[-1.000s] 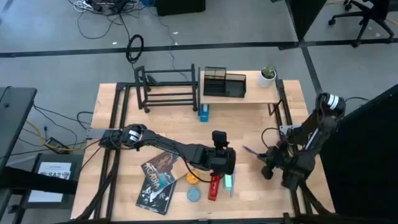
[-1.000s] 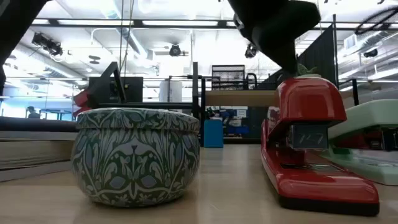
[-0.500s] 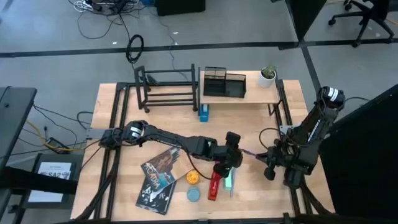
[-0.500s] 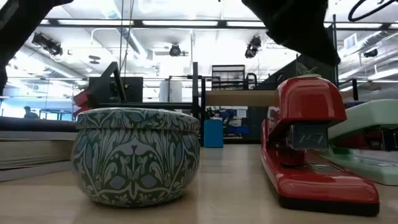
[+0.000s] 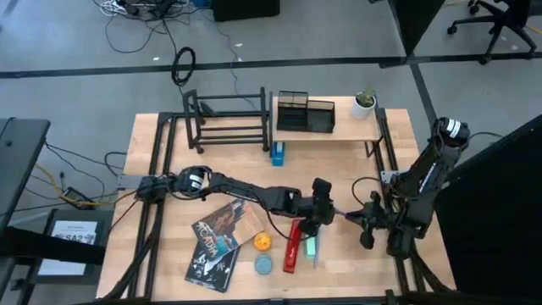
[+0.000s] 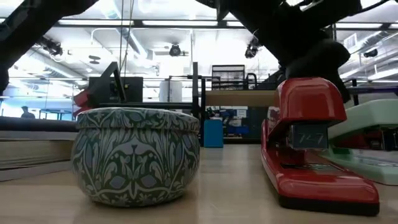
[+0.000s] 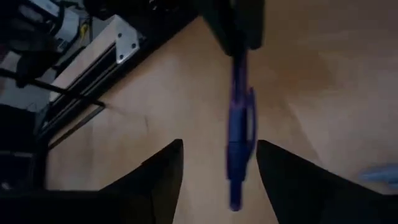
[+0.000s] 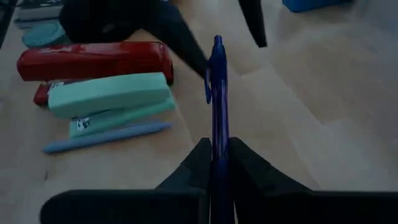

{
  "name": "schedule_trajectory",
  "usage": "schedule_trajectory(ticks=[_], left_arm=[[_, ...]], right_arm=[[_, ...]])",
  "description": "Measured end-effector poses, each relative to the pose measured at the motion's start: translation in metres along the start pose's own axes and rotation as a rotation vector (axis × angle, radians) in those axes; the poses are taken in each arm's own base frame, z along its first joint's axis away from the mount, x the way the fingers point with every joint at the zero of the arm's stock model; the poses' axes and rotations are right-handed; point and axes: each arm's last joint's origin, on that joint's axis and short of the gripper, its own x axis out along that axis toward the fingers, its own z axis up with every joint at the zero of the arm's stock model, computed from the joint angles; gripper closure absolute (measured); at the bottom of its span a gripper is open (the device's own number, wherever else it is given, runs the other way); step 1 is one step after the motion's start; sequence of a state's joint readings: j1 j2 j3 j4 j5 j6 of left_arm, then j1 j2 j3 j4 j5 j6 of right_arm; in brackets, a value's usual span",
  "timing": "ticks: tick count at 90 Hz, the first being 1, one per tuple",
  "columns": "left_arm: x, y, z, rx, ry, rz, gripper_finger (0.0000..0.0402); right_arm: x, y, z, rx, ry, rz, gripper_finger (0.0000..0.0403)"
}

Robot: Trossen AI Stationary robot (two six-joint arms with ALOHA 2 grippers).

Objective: Stock shelves
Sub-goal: Put the blue ballpen on the pen holder

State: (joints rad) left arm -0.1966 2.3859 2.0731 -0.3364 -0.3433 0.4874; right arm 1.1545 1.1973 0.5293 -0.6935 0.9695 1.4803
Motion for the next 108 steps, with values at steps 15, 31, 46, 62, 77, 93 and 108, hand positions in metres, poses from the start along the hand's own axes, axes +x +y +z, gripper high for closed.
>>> schedule_trajectory(ticks=[15, 31, 46, 62, 77, 93, 108], left_arm=[[-0.0004, -0.0014, 0.0008, -0.024, -0.011, -0.019, 0.0296], [-0.0002, -0.0016, 0.0011, -0.047, -0.024, -0.042, 0.0352], [-0.0005, -0.0025, 0.0009, -0.048, -0.02, -0.047, 0.0383], [-0.0004, -0.002, 0.0009, -0.074, -0.018, -0.041, 0.04], [-0.0006, -0.0027, -0.0006, -0.074, -0.001, -0.048, 0.04], [-0.0007, -0.003, -0.0011, -0.09, 0.005, -0.051, 0.04], [-0.0011, -0.0034, -0.0023, -0.091, 0.026, -0.043, 0.04]], right_arm=[[0.0, 0.0, 0.0002, 0.0, -0.006, 0.0, 0.0396], [0.0, 0.0, 0.0002, 0.0, -0.006, 0.0, 0.0396], [0.0, 0.0002, 0.0003, 0.001, -0.006, 0.001, 0.0395], [0.0, 0.0004, 0.0003, 0.004, -0.006, 0.002, 0.0395], [0.0001, 0.0005, 0.0005, 0.006, -0.012, 0.002, 0.0382], [0.0001, 0.0005, 0.0007, 0.004, -0.016, 0.001, 0.0379], [0.0001, 0.0004, 0.0009, -0.01, -0.022, 0.0, 0.0371]])
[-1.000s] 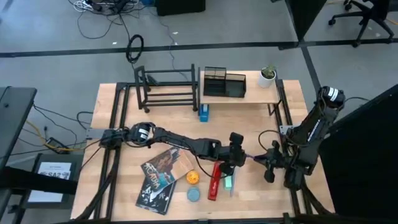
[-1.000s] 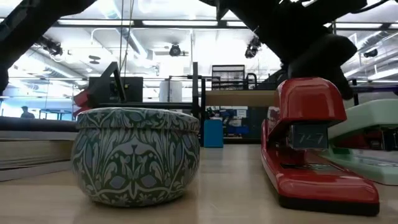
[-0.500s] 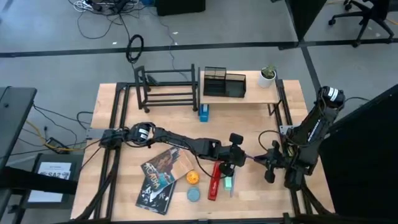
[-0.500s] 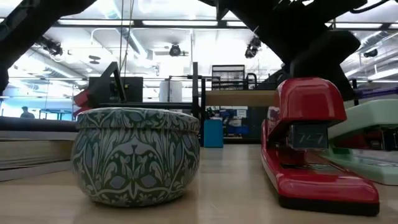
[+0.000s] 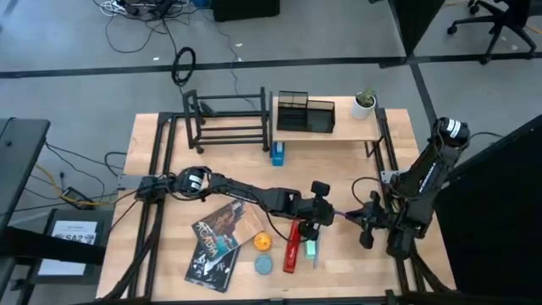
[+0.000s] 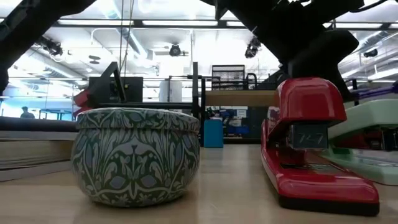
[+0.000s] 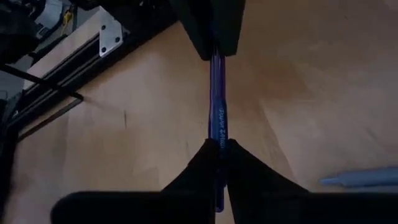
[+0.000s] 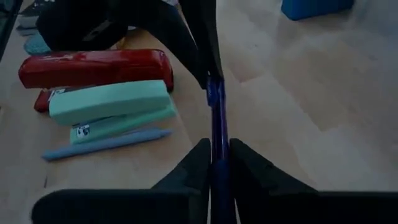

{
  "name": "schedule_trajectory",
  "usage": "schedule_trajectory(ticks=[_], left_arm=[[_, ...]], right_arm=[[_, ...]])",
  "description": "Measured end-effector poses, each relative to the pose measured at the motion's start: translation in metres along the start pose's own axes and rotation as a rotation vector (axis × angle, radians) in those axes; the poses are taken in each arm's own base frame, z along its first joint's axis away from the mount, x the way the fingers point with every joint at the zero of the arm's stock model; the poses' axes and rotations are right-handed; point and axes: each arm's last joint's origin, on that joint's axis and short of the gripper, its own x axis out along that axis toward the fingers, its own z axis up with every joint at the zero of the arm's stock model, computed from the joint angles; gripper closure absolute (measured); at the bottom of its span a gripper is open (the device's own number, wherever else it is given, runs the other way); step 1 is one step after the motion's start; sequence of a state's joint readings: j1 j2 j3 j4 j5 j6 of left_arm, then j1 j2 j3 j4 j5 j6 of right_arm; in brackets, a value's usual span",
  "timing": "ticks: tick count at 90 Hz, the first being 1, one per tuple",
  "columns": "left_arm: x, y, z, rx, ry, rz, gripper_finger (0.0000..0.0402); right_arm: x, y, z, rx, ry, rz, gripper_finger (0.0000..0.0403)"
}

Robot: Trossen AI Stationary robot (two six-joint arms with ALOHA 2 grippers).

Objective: Stock shelves
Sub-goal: Put the blue ballpen on the pen holder

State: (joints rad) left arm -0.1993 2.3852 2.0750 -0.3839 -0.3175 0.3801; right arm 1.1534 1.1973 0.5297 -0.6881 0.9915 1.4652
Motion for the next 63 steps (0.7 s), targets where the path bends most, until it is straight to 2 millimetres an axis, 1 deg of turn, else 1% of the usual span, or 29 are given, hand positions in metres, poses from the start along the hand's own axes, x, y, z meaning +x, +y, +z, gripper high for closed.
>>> schedule_trajectory(ticks=[8, 18, 24, 33, 43, 48, 51, 58, 63], left_arm=[[-0.002, 0.0, -0.003, -0.001, 0.058, 0.0, 0.04], [-0.01, 0.004, -0.002, -0.009, 0.131, -0.017, 0.04], [-0.017, 0.008, 0.001, -0.017, 0.161, -0.026, 0.04], [-0.034, 0.016, 0.008, 0.013, 0.239, -0.013, 0.0401], [-0.057, 0.029, 0.016, 0.048, 0.312, 0.046, 0.0401], [-0.077, 0.039, 0.018, 0.075, 0.325, 0.092, 0.0401], [-0.085, 0.045, 0.017, 0.09, 0.345, 0.114, 0.0401], [-0.112, 0.065, 0.022, 0.114, 0.373, 0.193, 0.0401], [-0.131, 0.079, 0.024, 0.147, 0.393, 0.285, 0.0401]], right_arm=[[0.0, 0.0, -0.001, -0.01, 0.015, 0.0, 0.0345], [-0.001, -0.001, 0.0, -0.009, 0.019, -0.001, 0.0295], [-0.001, -0.002, 0.0, -0.014, 0.017, -0.004, 0.0262], [-0.001, -0.003, 0.0, -0.019, 0.018, -0.012, 0.0223], [-0.001, -0.004, 0.001, -0.024, -0.002, -0.019, 0.0202], [-0.001, -0.004, 0.001, -0.027, -0.028, -0.024, 0.0199], [-0.001, -0.004, 0.002, -0.028, -0.046, -0.026, 0.0199], [0.0, -0.005, 0.003, -0.028, -0.092, -0.03, 0.0202], [0.0, -0.005, 0.003, -0.03, -0.121, -0.035, 0.0207]])
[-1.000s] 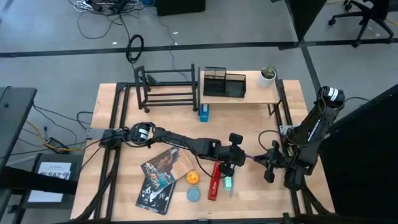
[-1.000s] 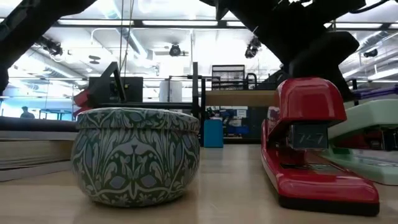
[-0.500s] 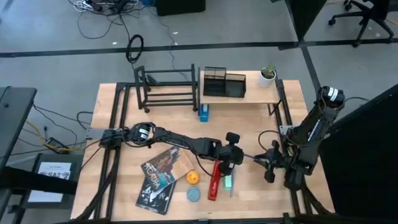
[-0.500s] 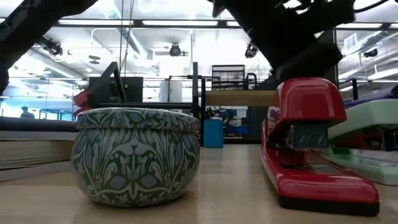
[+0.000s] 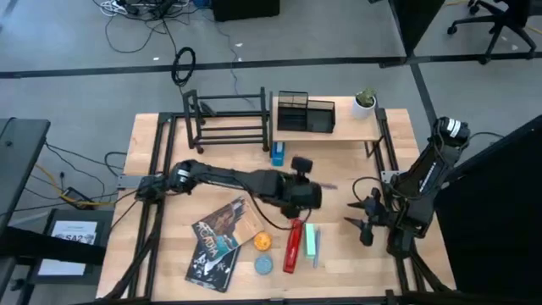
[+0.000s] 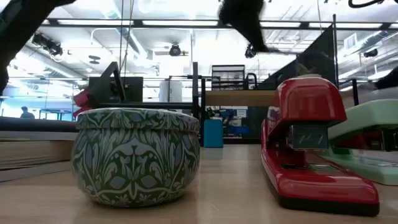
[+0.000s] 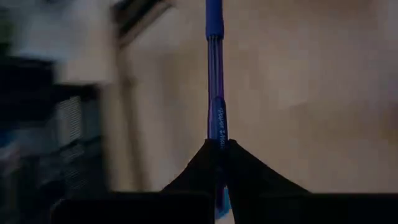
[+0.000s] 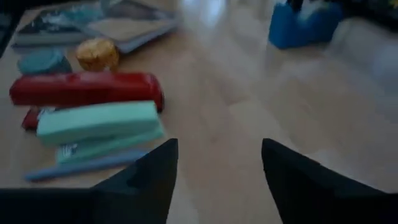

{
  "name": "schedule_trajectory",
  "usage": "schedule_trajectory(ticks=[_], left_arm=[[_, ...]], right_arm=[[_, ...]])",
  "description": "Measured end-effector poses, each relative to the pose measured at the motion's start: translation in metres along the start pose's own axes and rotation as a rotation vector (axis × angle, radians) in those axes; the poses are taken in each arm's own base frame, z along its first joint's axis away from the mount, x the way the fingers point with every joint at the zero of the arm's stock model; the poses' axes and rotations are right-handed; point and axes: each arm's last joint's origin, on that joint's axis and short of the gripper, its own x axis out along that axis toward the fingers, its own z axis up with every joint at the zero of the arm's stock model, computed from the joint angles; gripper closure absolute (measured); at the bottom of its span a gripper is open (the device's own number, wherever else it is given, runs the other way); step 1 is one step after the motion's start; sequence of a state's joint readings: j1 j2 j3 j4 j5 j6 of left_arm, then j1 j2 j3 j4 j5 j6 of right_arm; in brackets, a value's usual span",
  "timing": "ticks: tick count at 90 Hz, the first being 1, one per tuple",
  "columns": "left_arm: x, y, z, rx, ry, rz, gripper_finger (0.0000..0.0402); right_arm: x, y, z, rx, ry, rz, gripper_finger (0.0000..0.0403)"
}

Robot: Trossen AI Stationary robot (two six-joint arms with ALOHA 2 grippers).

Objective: Stock shelves
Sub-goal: Put the blue ballpen on the pen holder

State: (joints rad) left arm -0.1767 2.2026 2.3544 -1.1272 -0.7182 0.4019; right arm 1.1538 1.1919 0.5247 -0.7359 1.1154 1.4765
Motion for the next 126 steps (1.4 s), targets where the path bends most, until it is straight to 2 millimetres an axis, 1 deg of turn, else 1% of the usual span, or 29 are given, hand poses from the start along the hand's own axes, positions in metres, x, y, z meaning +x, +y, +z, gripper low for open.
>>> schedule_trajectory(ticks=[7, 13, 22, 30, 39, 47, 58, 69, 77, 93, 103, 114, 126], left_arm=[[-0.015, 0.025, -0.01, 0.051, 0.047, 0.146, 0.0401], [-0.024, 0.046, -0.017, 0.097, 0.096, 0.272, 0.0401], [-0.026, 0.078, -0.031, 0.194, 0.201, 0.387, 0.0401], [-0.017, 0.103, -0.048, 0.331, 0.311, 0.398, 0.0401], [0.0, 0.126, -0.066, 0.462, 0.431, 0.384, 0.0402], [0.014, 0.145, -0.079, 0.497, 0.503, 0.384, 0.0402], [0.029, 0.164, -0.093, 0.529, 0.572, 0.38, 0.0402], [0.037, 0.174, -0.104, 0.623, 0.627, 0.341, 0.0402], [0.039, 0.176, -0.106, 0.688, 0.629, 0.309, 0.0402], [0.04, 0.173, -0.104, 0.736, 0.556, 0.262, 0.0402], [0.041, 0.168, -0.107, 0.784, 0.517, 0.192, 0.0402], [0.041, 0.164, -0.111, 0.826, 0.527, 0.141, 0.0402], [0.041, 0.164, -0.111, 0.824, 0.527, 0.141, 0.04]], right_arm=[[0.0, 0.0, 0.001, -0.005, -0.034, -0.002, 0.0214], [0.0, 0.0, 0.002, -0.004, -0.059, -0.004, 0.0221], [0.0, 0.0, 0.003, -0.002, -0.09, -0.006, 0.0228], [0.0, 0.001, 0.003, 0.002, -0.104, -0.005, 0.0234], [0.0, 0.002, 0.003, 0.012, -0.114, -0.002, 0.0238], [0.0, 0.002, 0.004, 0.021, -0.119, 0.001, 0.0241], [0.0, 0.004, 0.004, 0.036, -0.12, 0.008, 0.0241], [0.0, 0.004, 0.004, 0.045, -0.121, 0.012, 0.0241], [0.0, 0.004, 0.004, 0.045, -0.121, 0.012, 0.0244], [0.0, 0.005, 0.004, 0.025, -0.121, 0.011, 0.0245], [0.0, 0.005, 0.004, 0.021, -0.121, 0.012, 0.0246], [0.0, 0.005, 0.004, 0.021, -0.122, 0.011, 0.0247], [0.0, 0.005, 0.004, 0.015, -0.123, 0.011, 0.0248]])
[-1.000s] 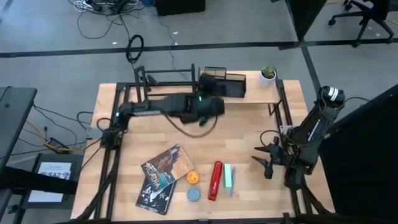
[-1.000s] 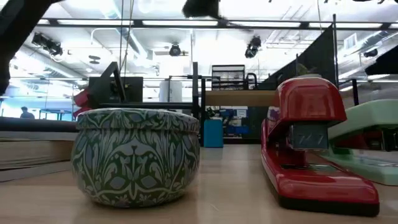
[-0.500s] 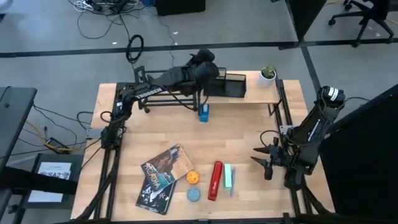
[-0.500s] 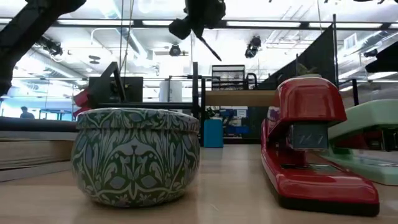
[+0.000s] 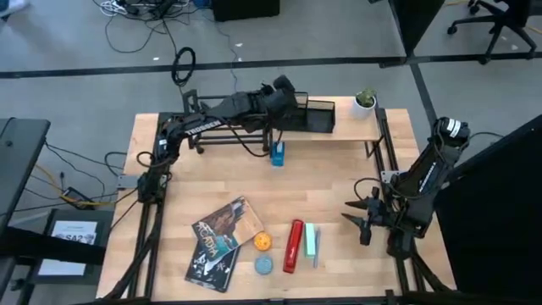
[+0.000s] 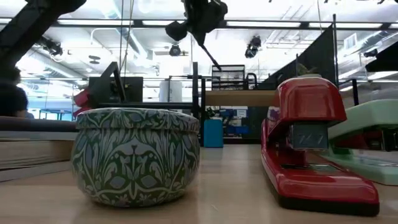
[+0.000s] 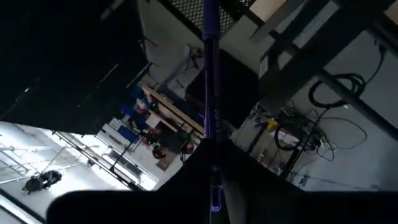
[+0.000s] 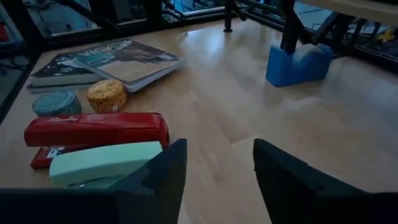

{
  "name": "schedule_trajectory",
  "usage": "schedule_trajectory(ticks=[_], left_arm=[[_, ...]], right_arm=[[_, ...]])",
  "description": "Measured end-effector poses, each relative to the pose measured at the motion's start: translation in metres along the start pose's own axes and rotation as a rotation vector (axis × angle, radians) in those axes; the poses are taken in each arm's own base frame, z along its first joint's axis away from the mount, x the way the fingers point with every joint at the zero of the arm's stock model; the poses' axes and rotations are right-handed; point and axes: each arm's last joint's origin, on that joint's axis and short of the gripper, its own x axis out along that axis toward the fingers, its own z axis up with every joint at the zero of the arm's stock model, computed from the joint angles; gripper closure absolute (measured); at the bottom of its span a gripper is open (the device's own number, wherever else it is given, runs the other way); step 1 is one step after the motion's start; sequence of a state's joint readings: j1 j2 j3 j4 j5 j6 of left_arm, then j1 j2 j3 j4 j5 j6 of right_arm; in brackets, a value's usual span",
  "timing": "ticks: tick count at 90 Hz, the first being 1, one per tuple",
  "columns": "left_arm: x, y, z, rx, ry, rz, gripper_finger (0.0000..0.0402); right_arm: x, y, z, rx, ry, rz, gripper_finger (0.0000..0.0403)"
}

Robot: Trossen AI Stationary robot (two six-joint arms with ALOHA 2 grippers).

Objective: Stock shelves
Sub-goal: Put the blue ballpen on the pen holder, then put the purple ballpen on the pen holder

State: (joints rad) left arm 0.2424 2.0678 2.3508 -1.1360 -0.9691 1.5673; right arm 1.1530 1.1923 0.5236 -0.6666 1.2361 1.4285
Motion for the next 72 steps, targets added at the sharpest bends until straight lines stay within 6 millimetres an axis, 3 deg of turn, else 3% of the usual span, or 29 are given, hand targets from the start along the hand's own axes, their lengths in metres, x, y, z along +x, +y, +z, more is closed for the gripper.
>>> schedule_trajectory(ticks=[18, 55, 63, 72], left_arm=[[0.002, 0.003, -0.001, -0.097, -0.011, 0.016, 0.0381], [0.003, 0.007, -0.004, -0.19, 0.059, 0.045, 0.0271], [-0.001, 0.016, -0.006, -0.299, 0.148, 0.109, 0.0264], [-0.013, 0.029, -0.004, -0.575, 0.176, 0.214, 0.0266]], right_arm=[[0.0, 0.0, 0.0, 0.006, -0.001, 0.002, 0.0247], [0.0, 0.001, 0.0, -0.002, -0.001, 0.004, 0.0247], [0.0, 0.001, 0.0, -0.002, -0.001, 0.005, 0.0247], [0.0, 0.001, 0.0, -0.001, -0.002, 0.005, 0.0247]])
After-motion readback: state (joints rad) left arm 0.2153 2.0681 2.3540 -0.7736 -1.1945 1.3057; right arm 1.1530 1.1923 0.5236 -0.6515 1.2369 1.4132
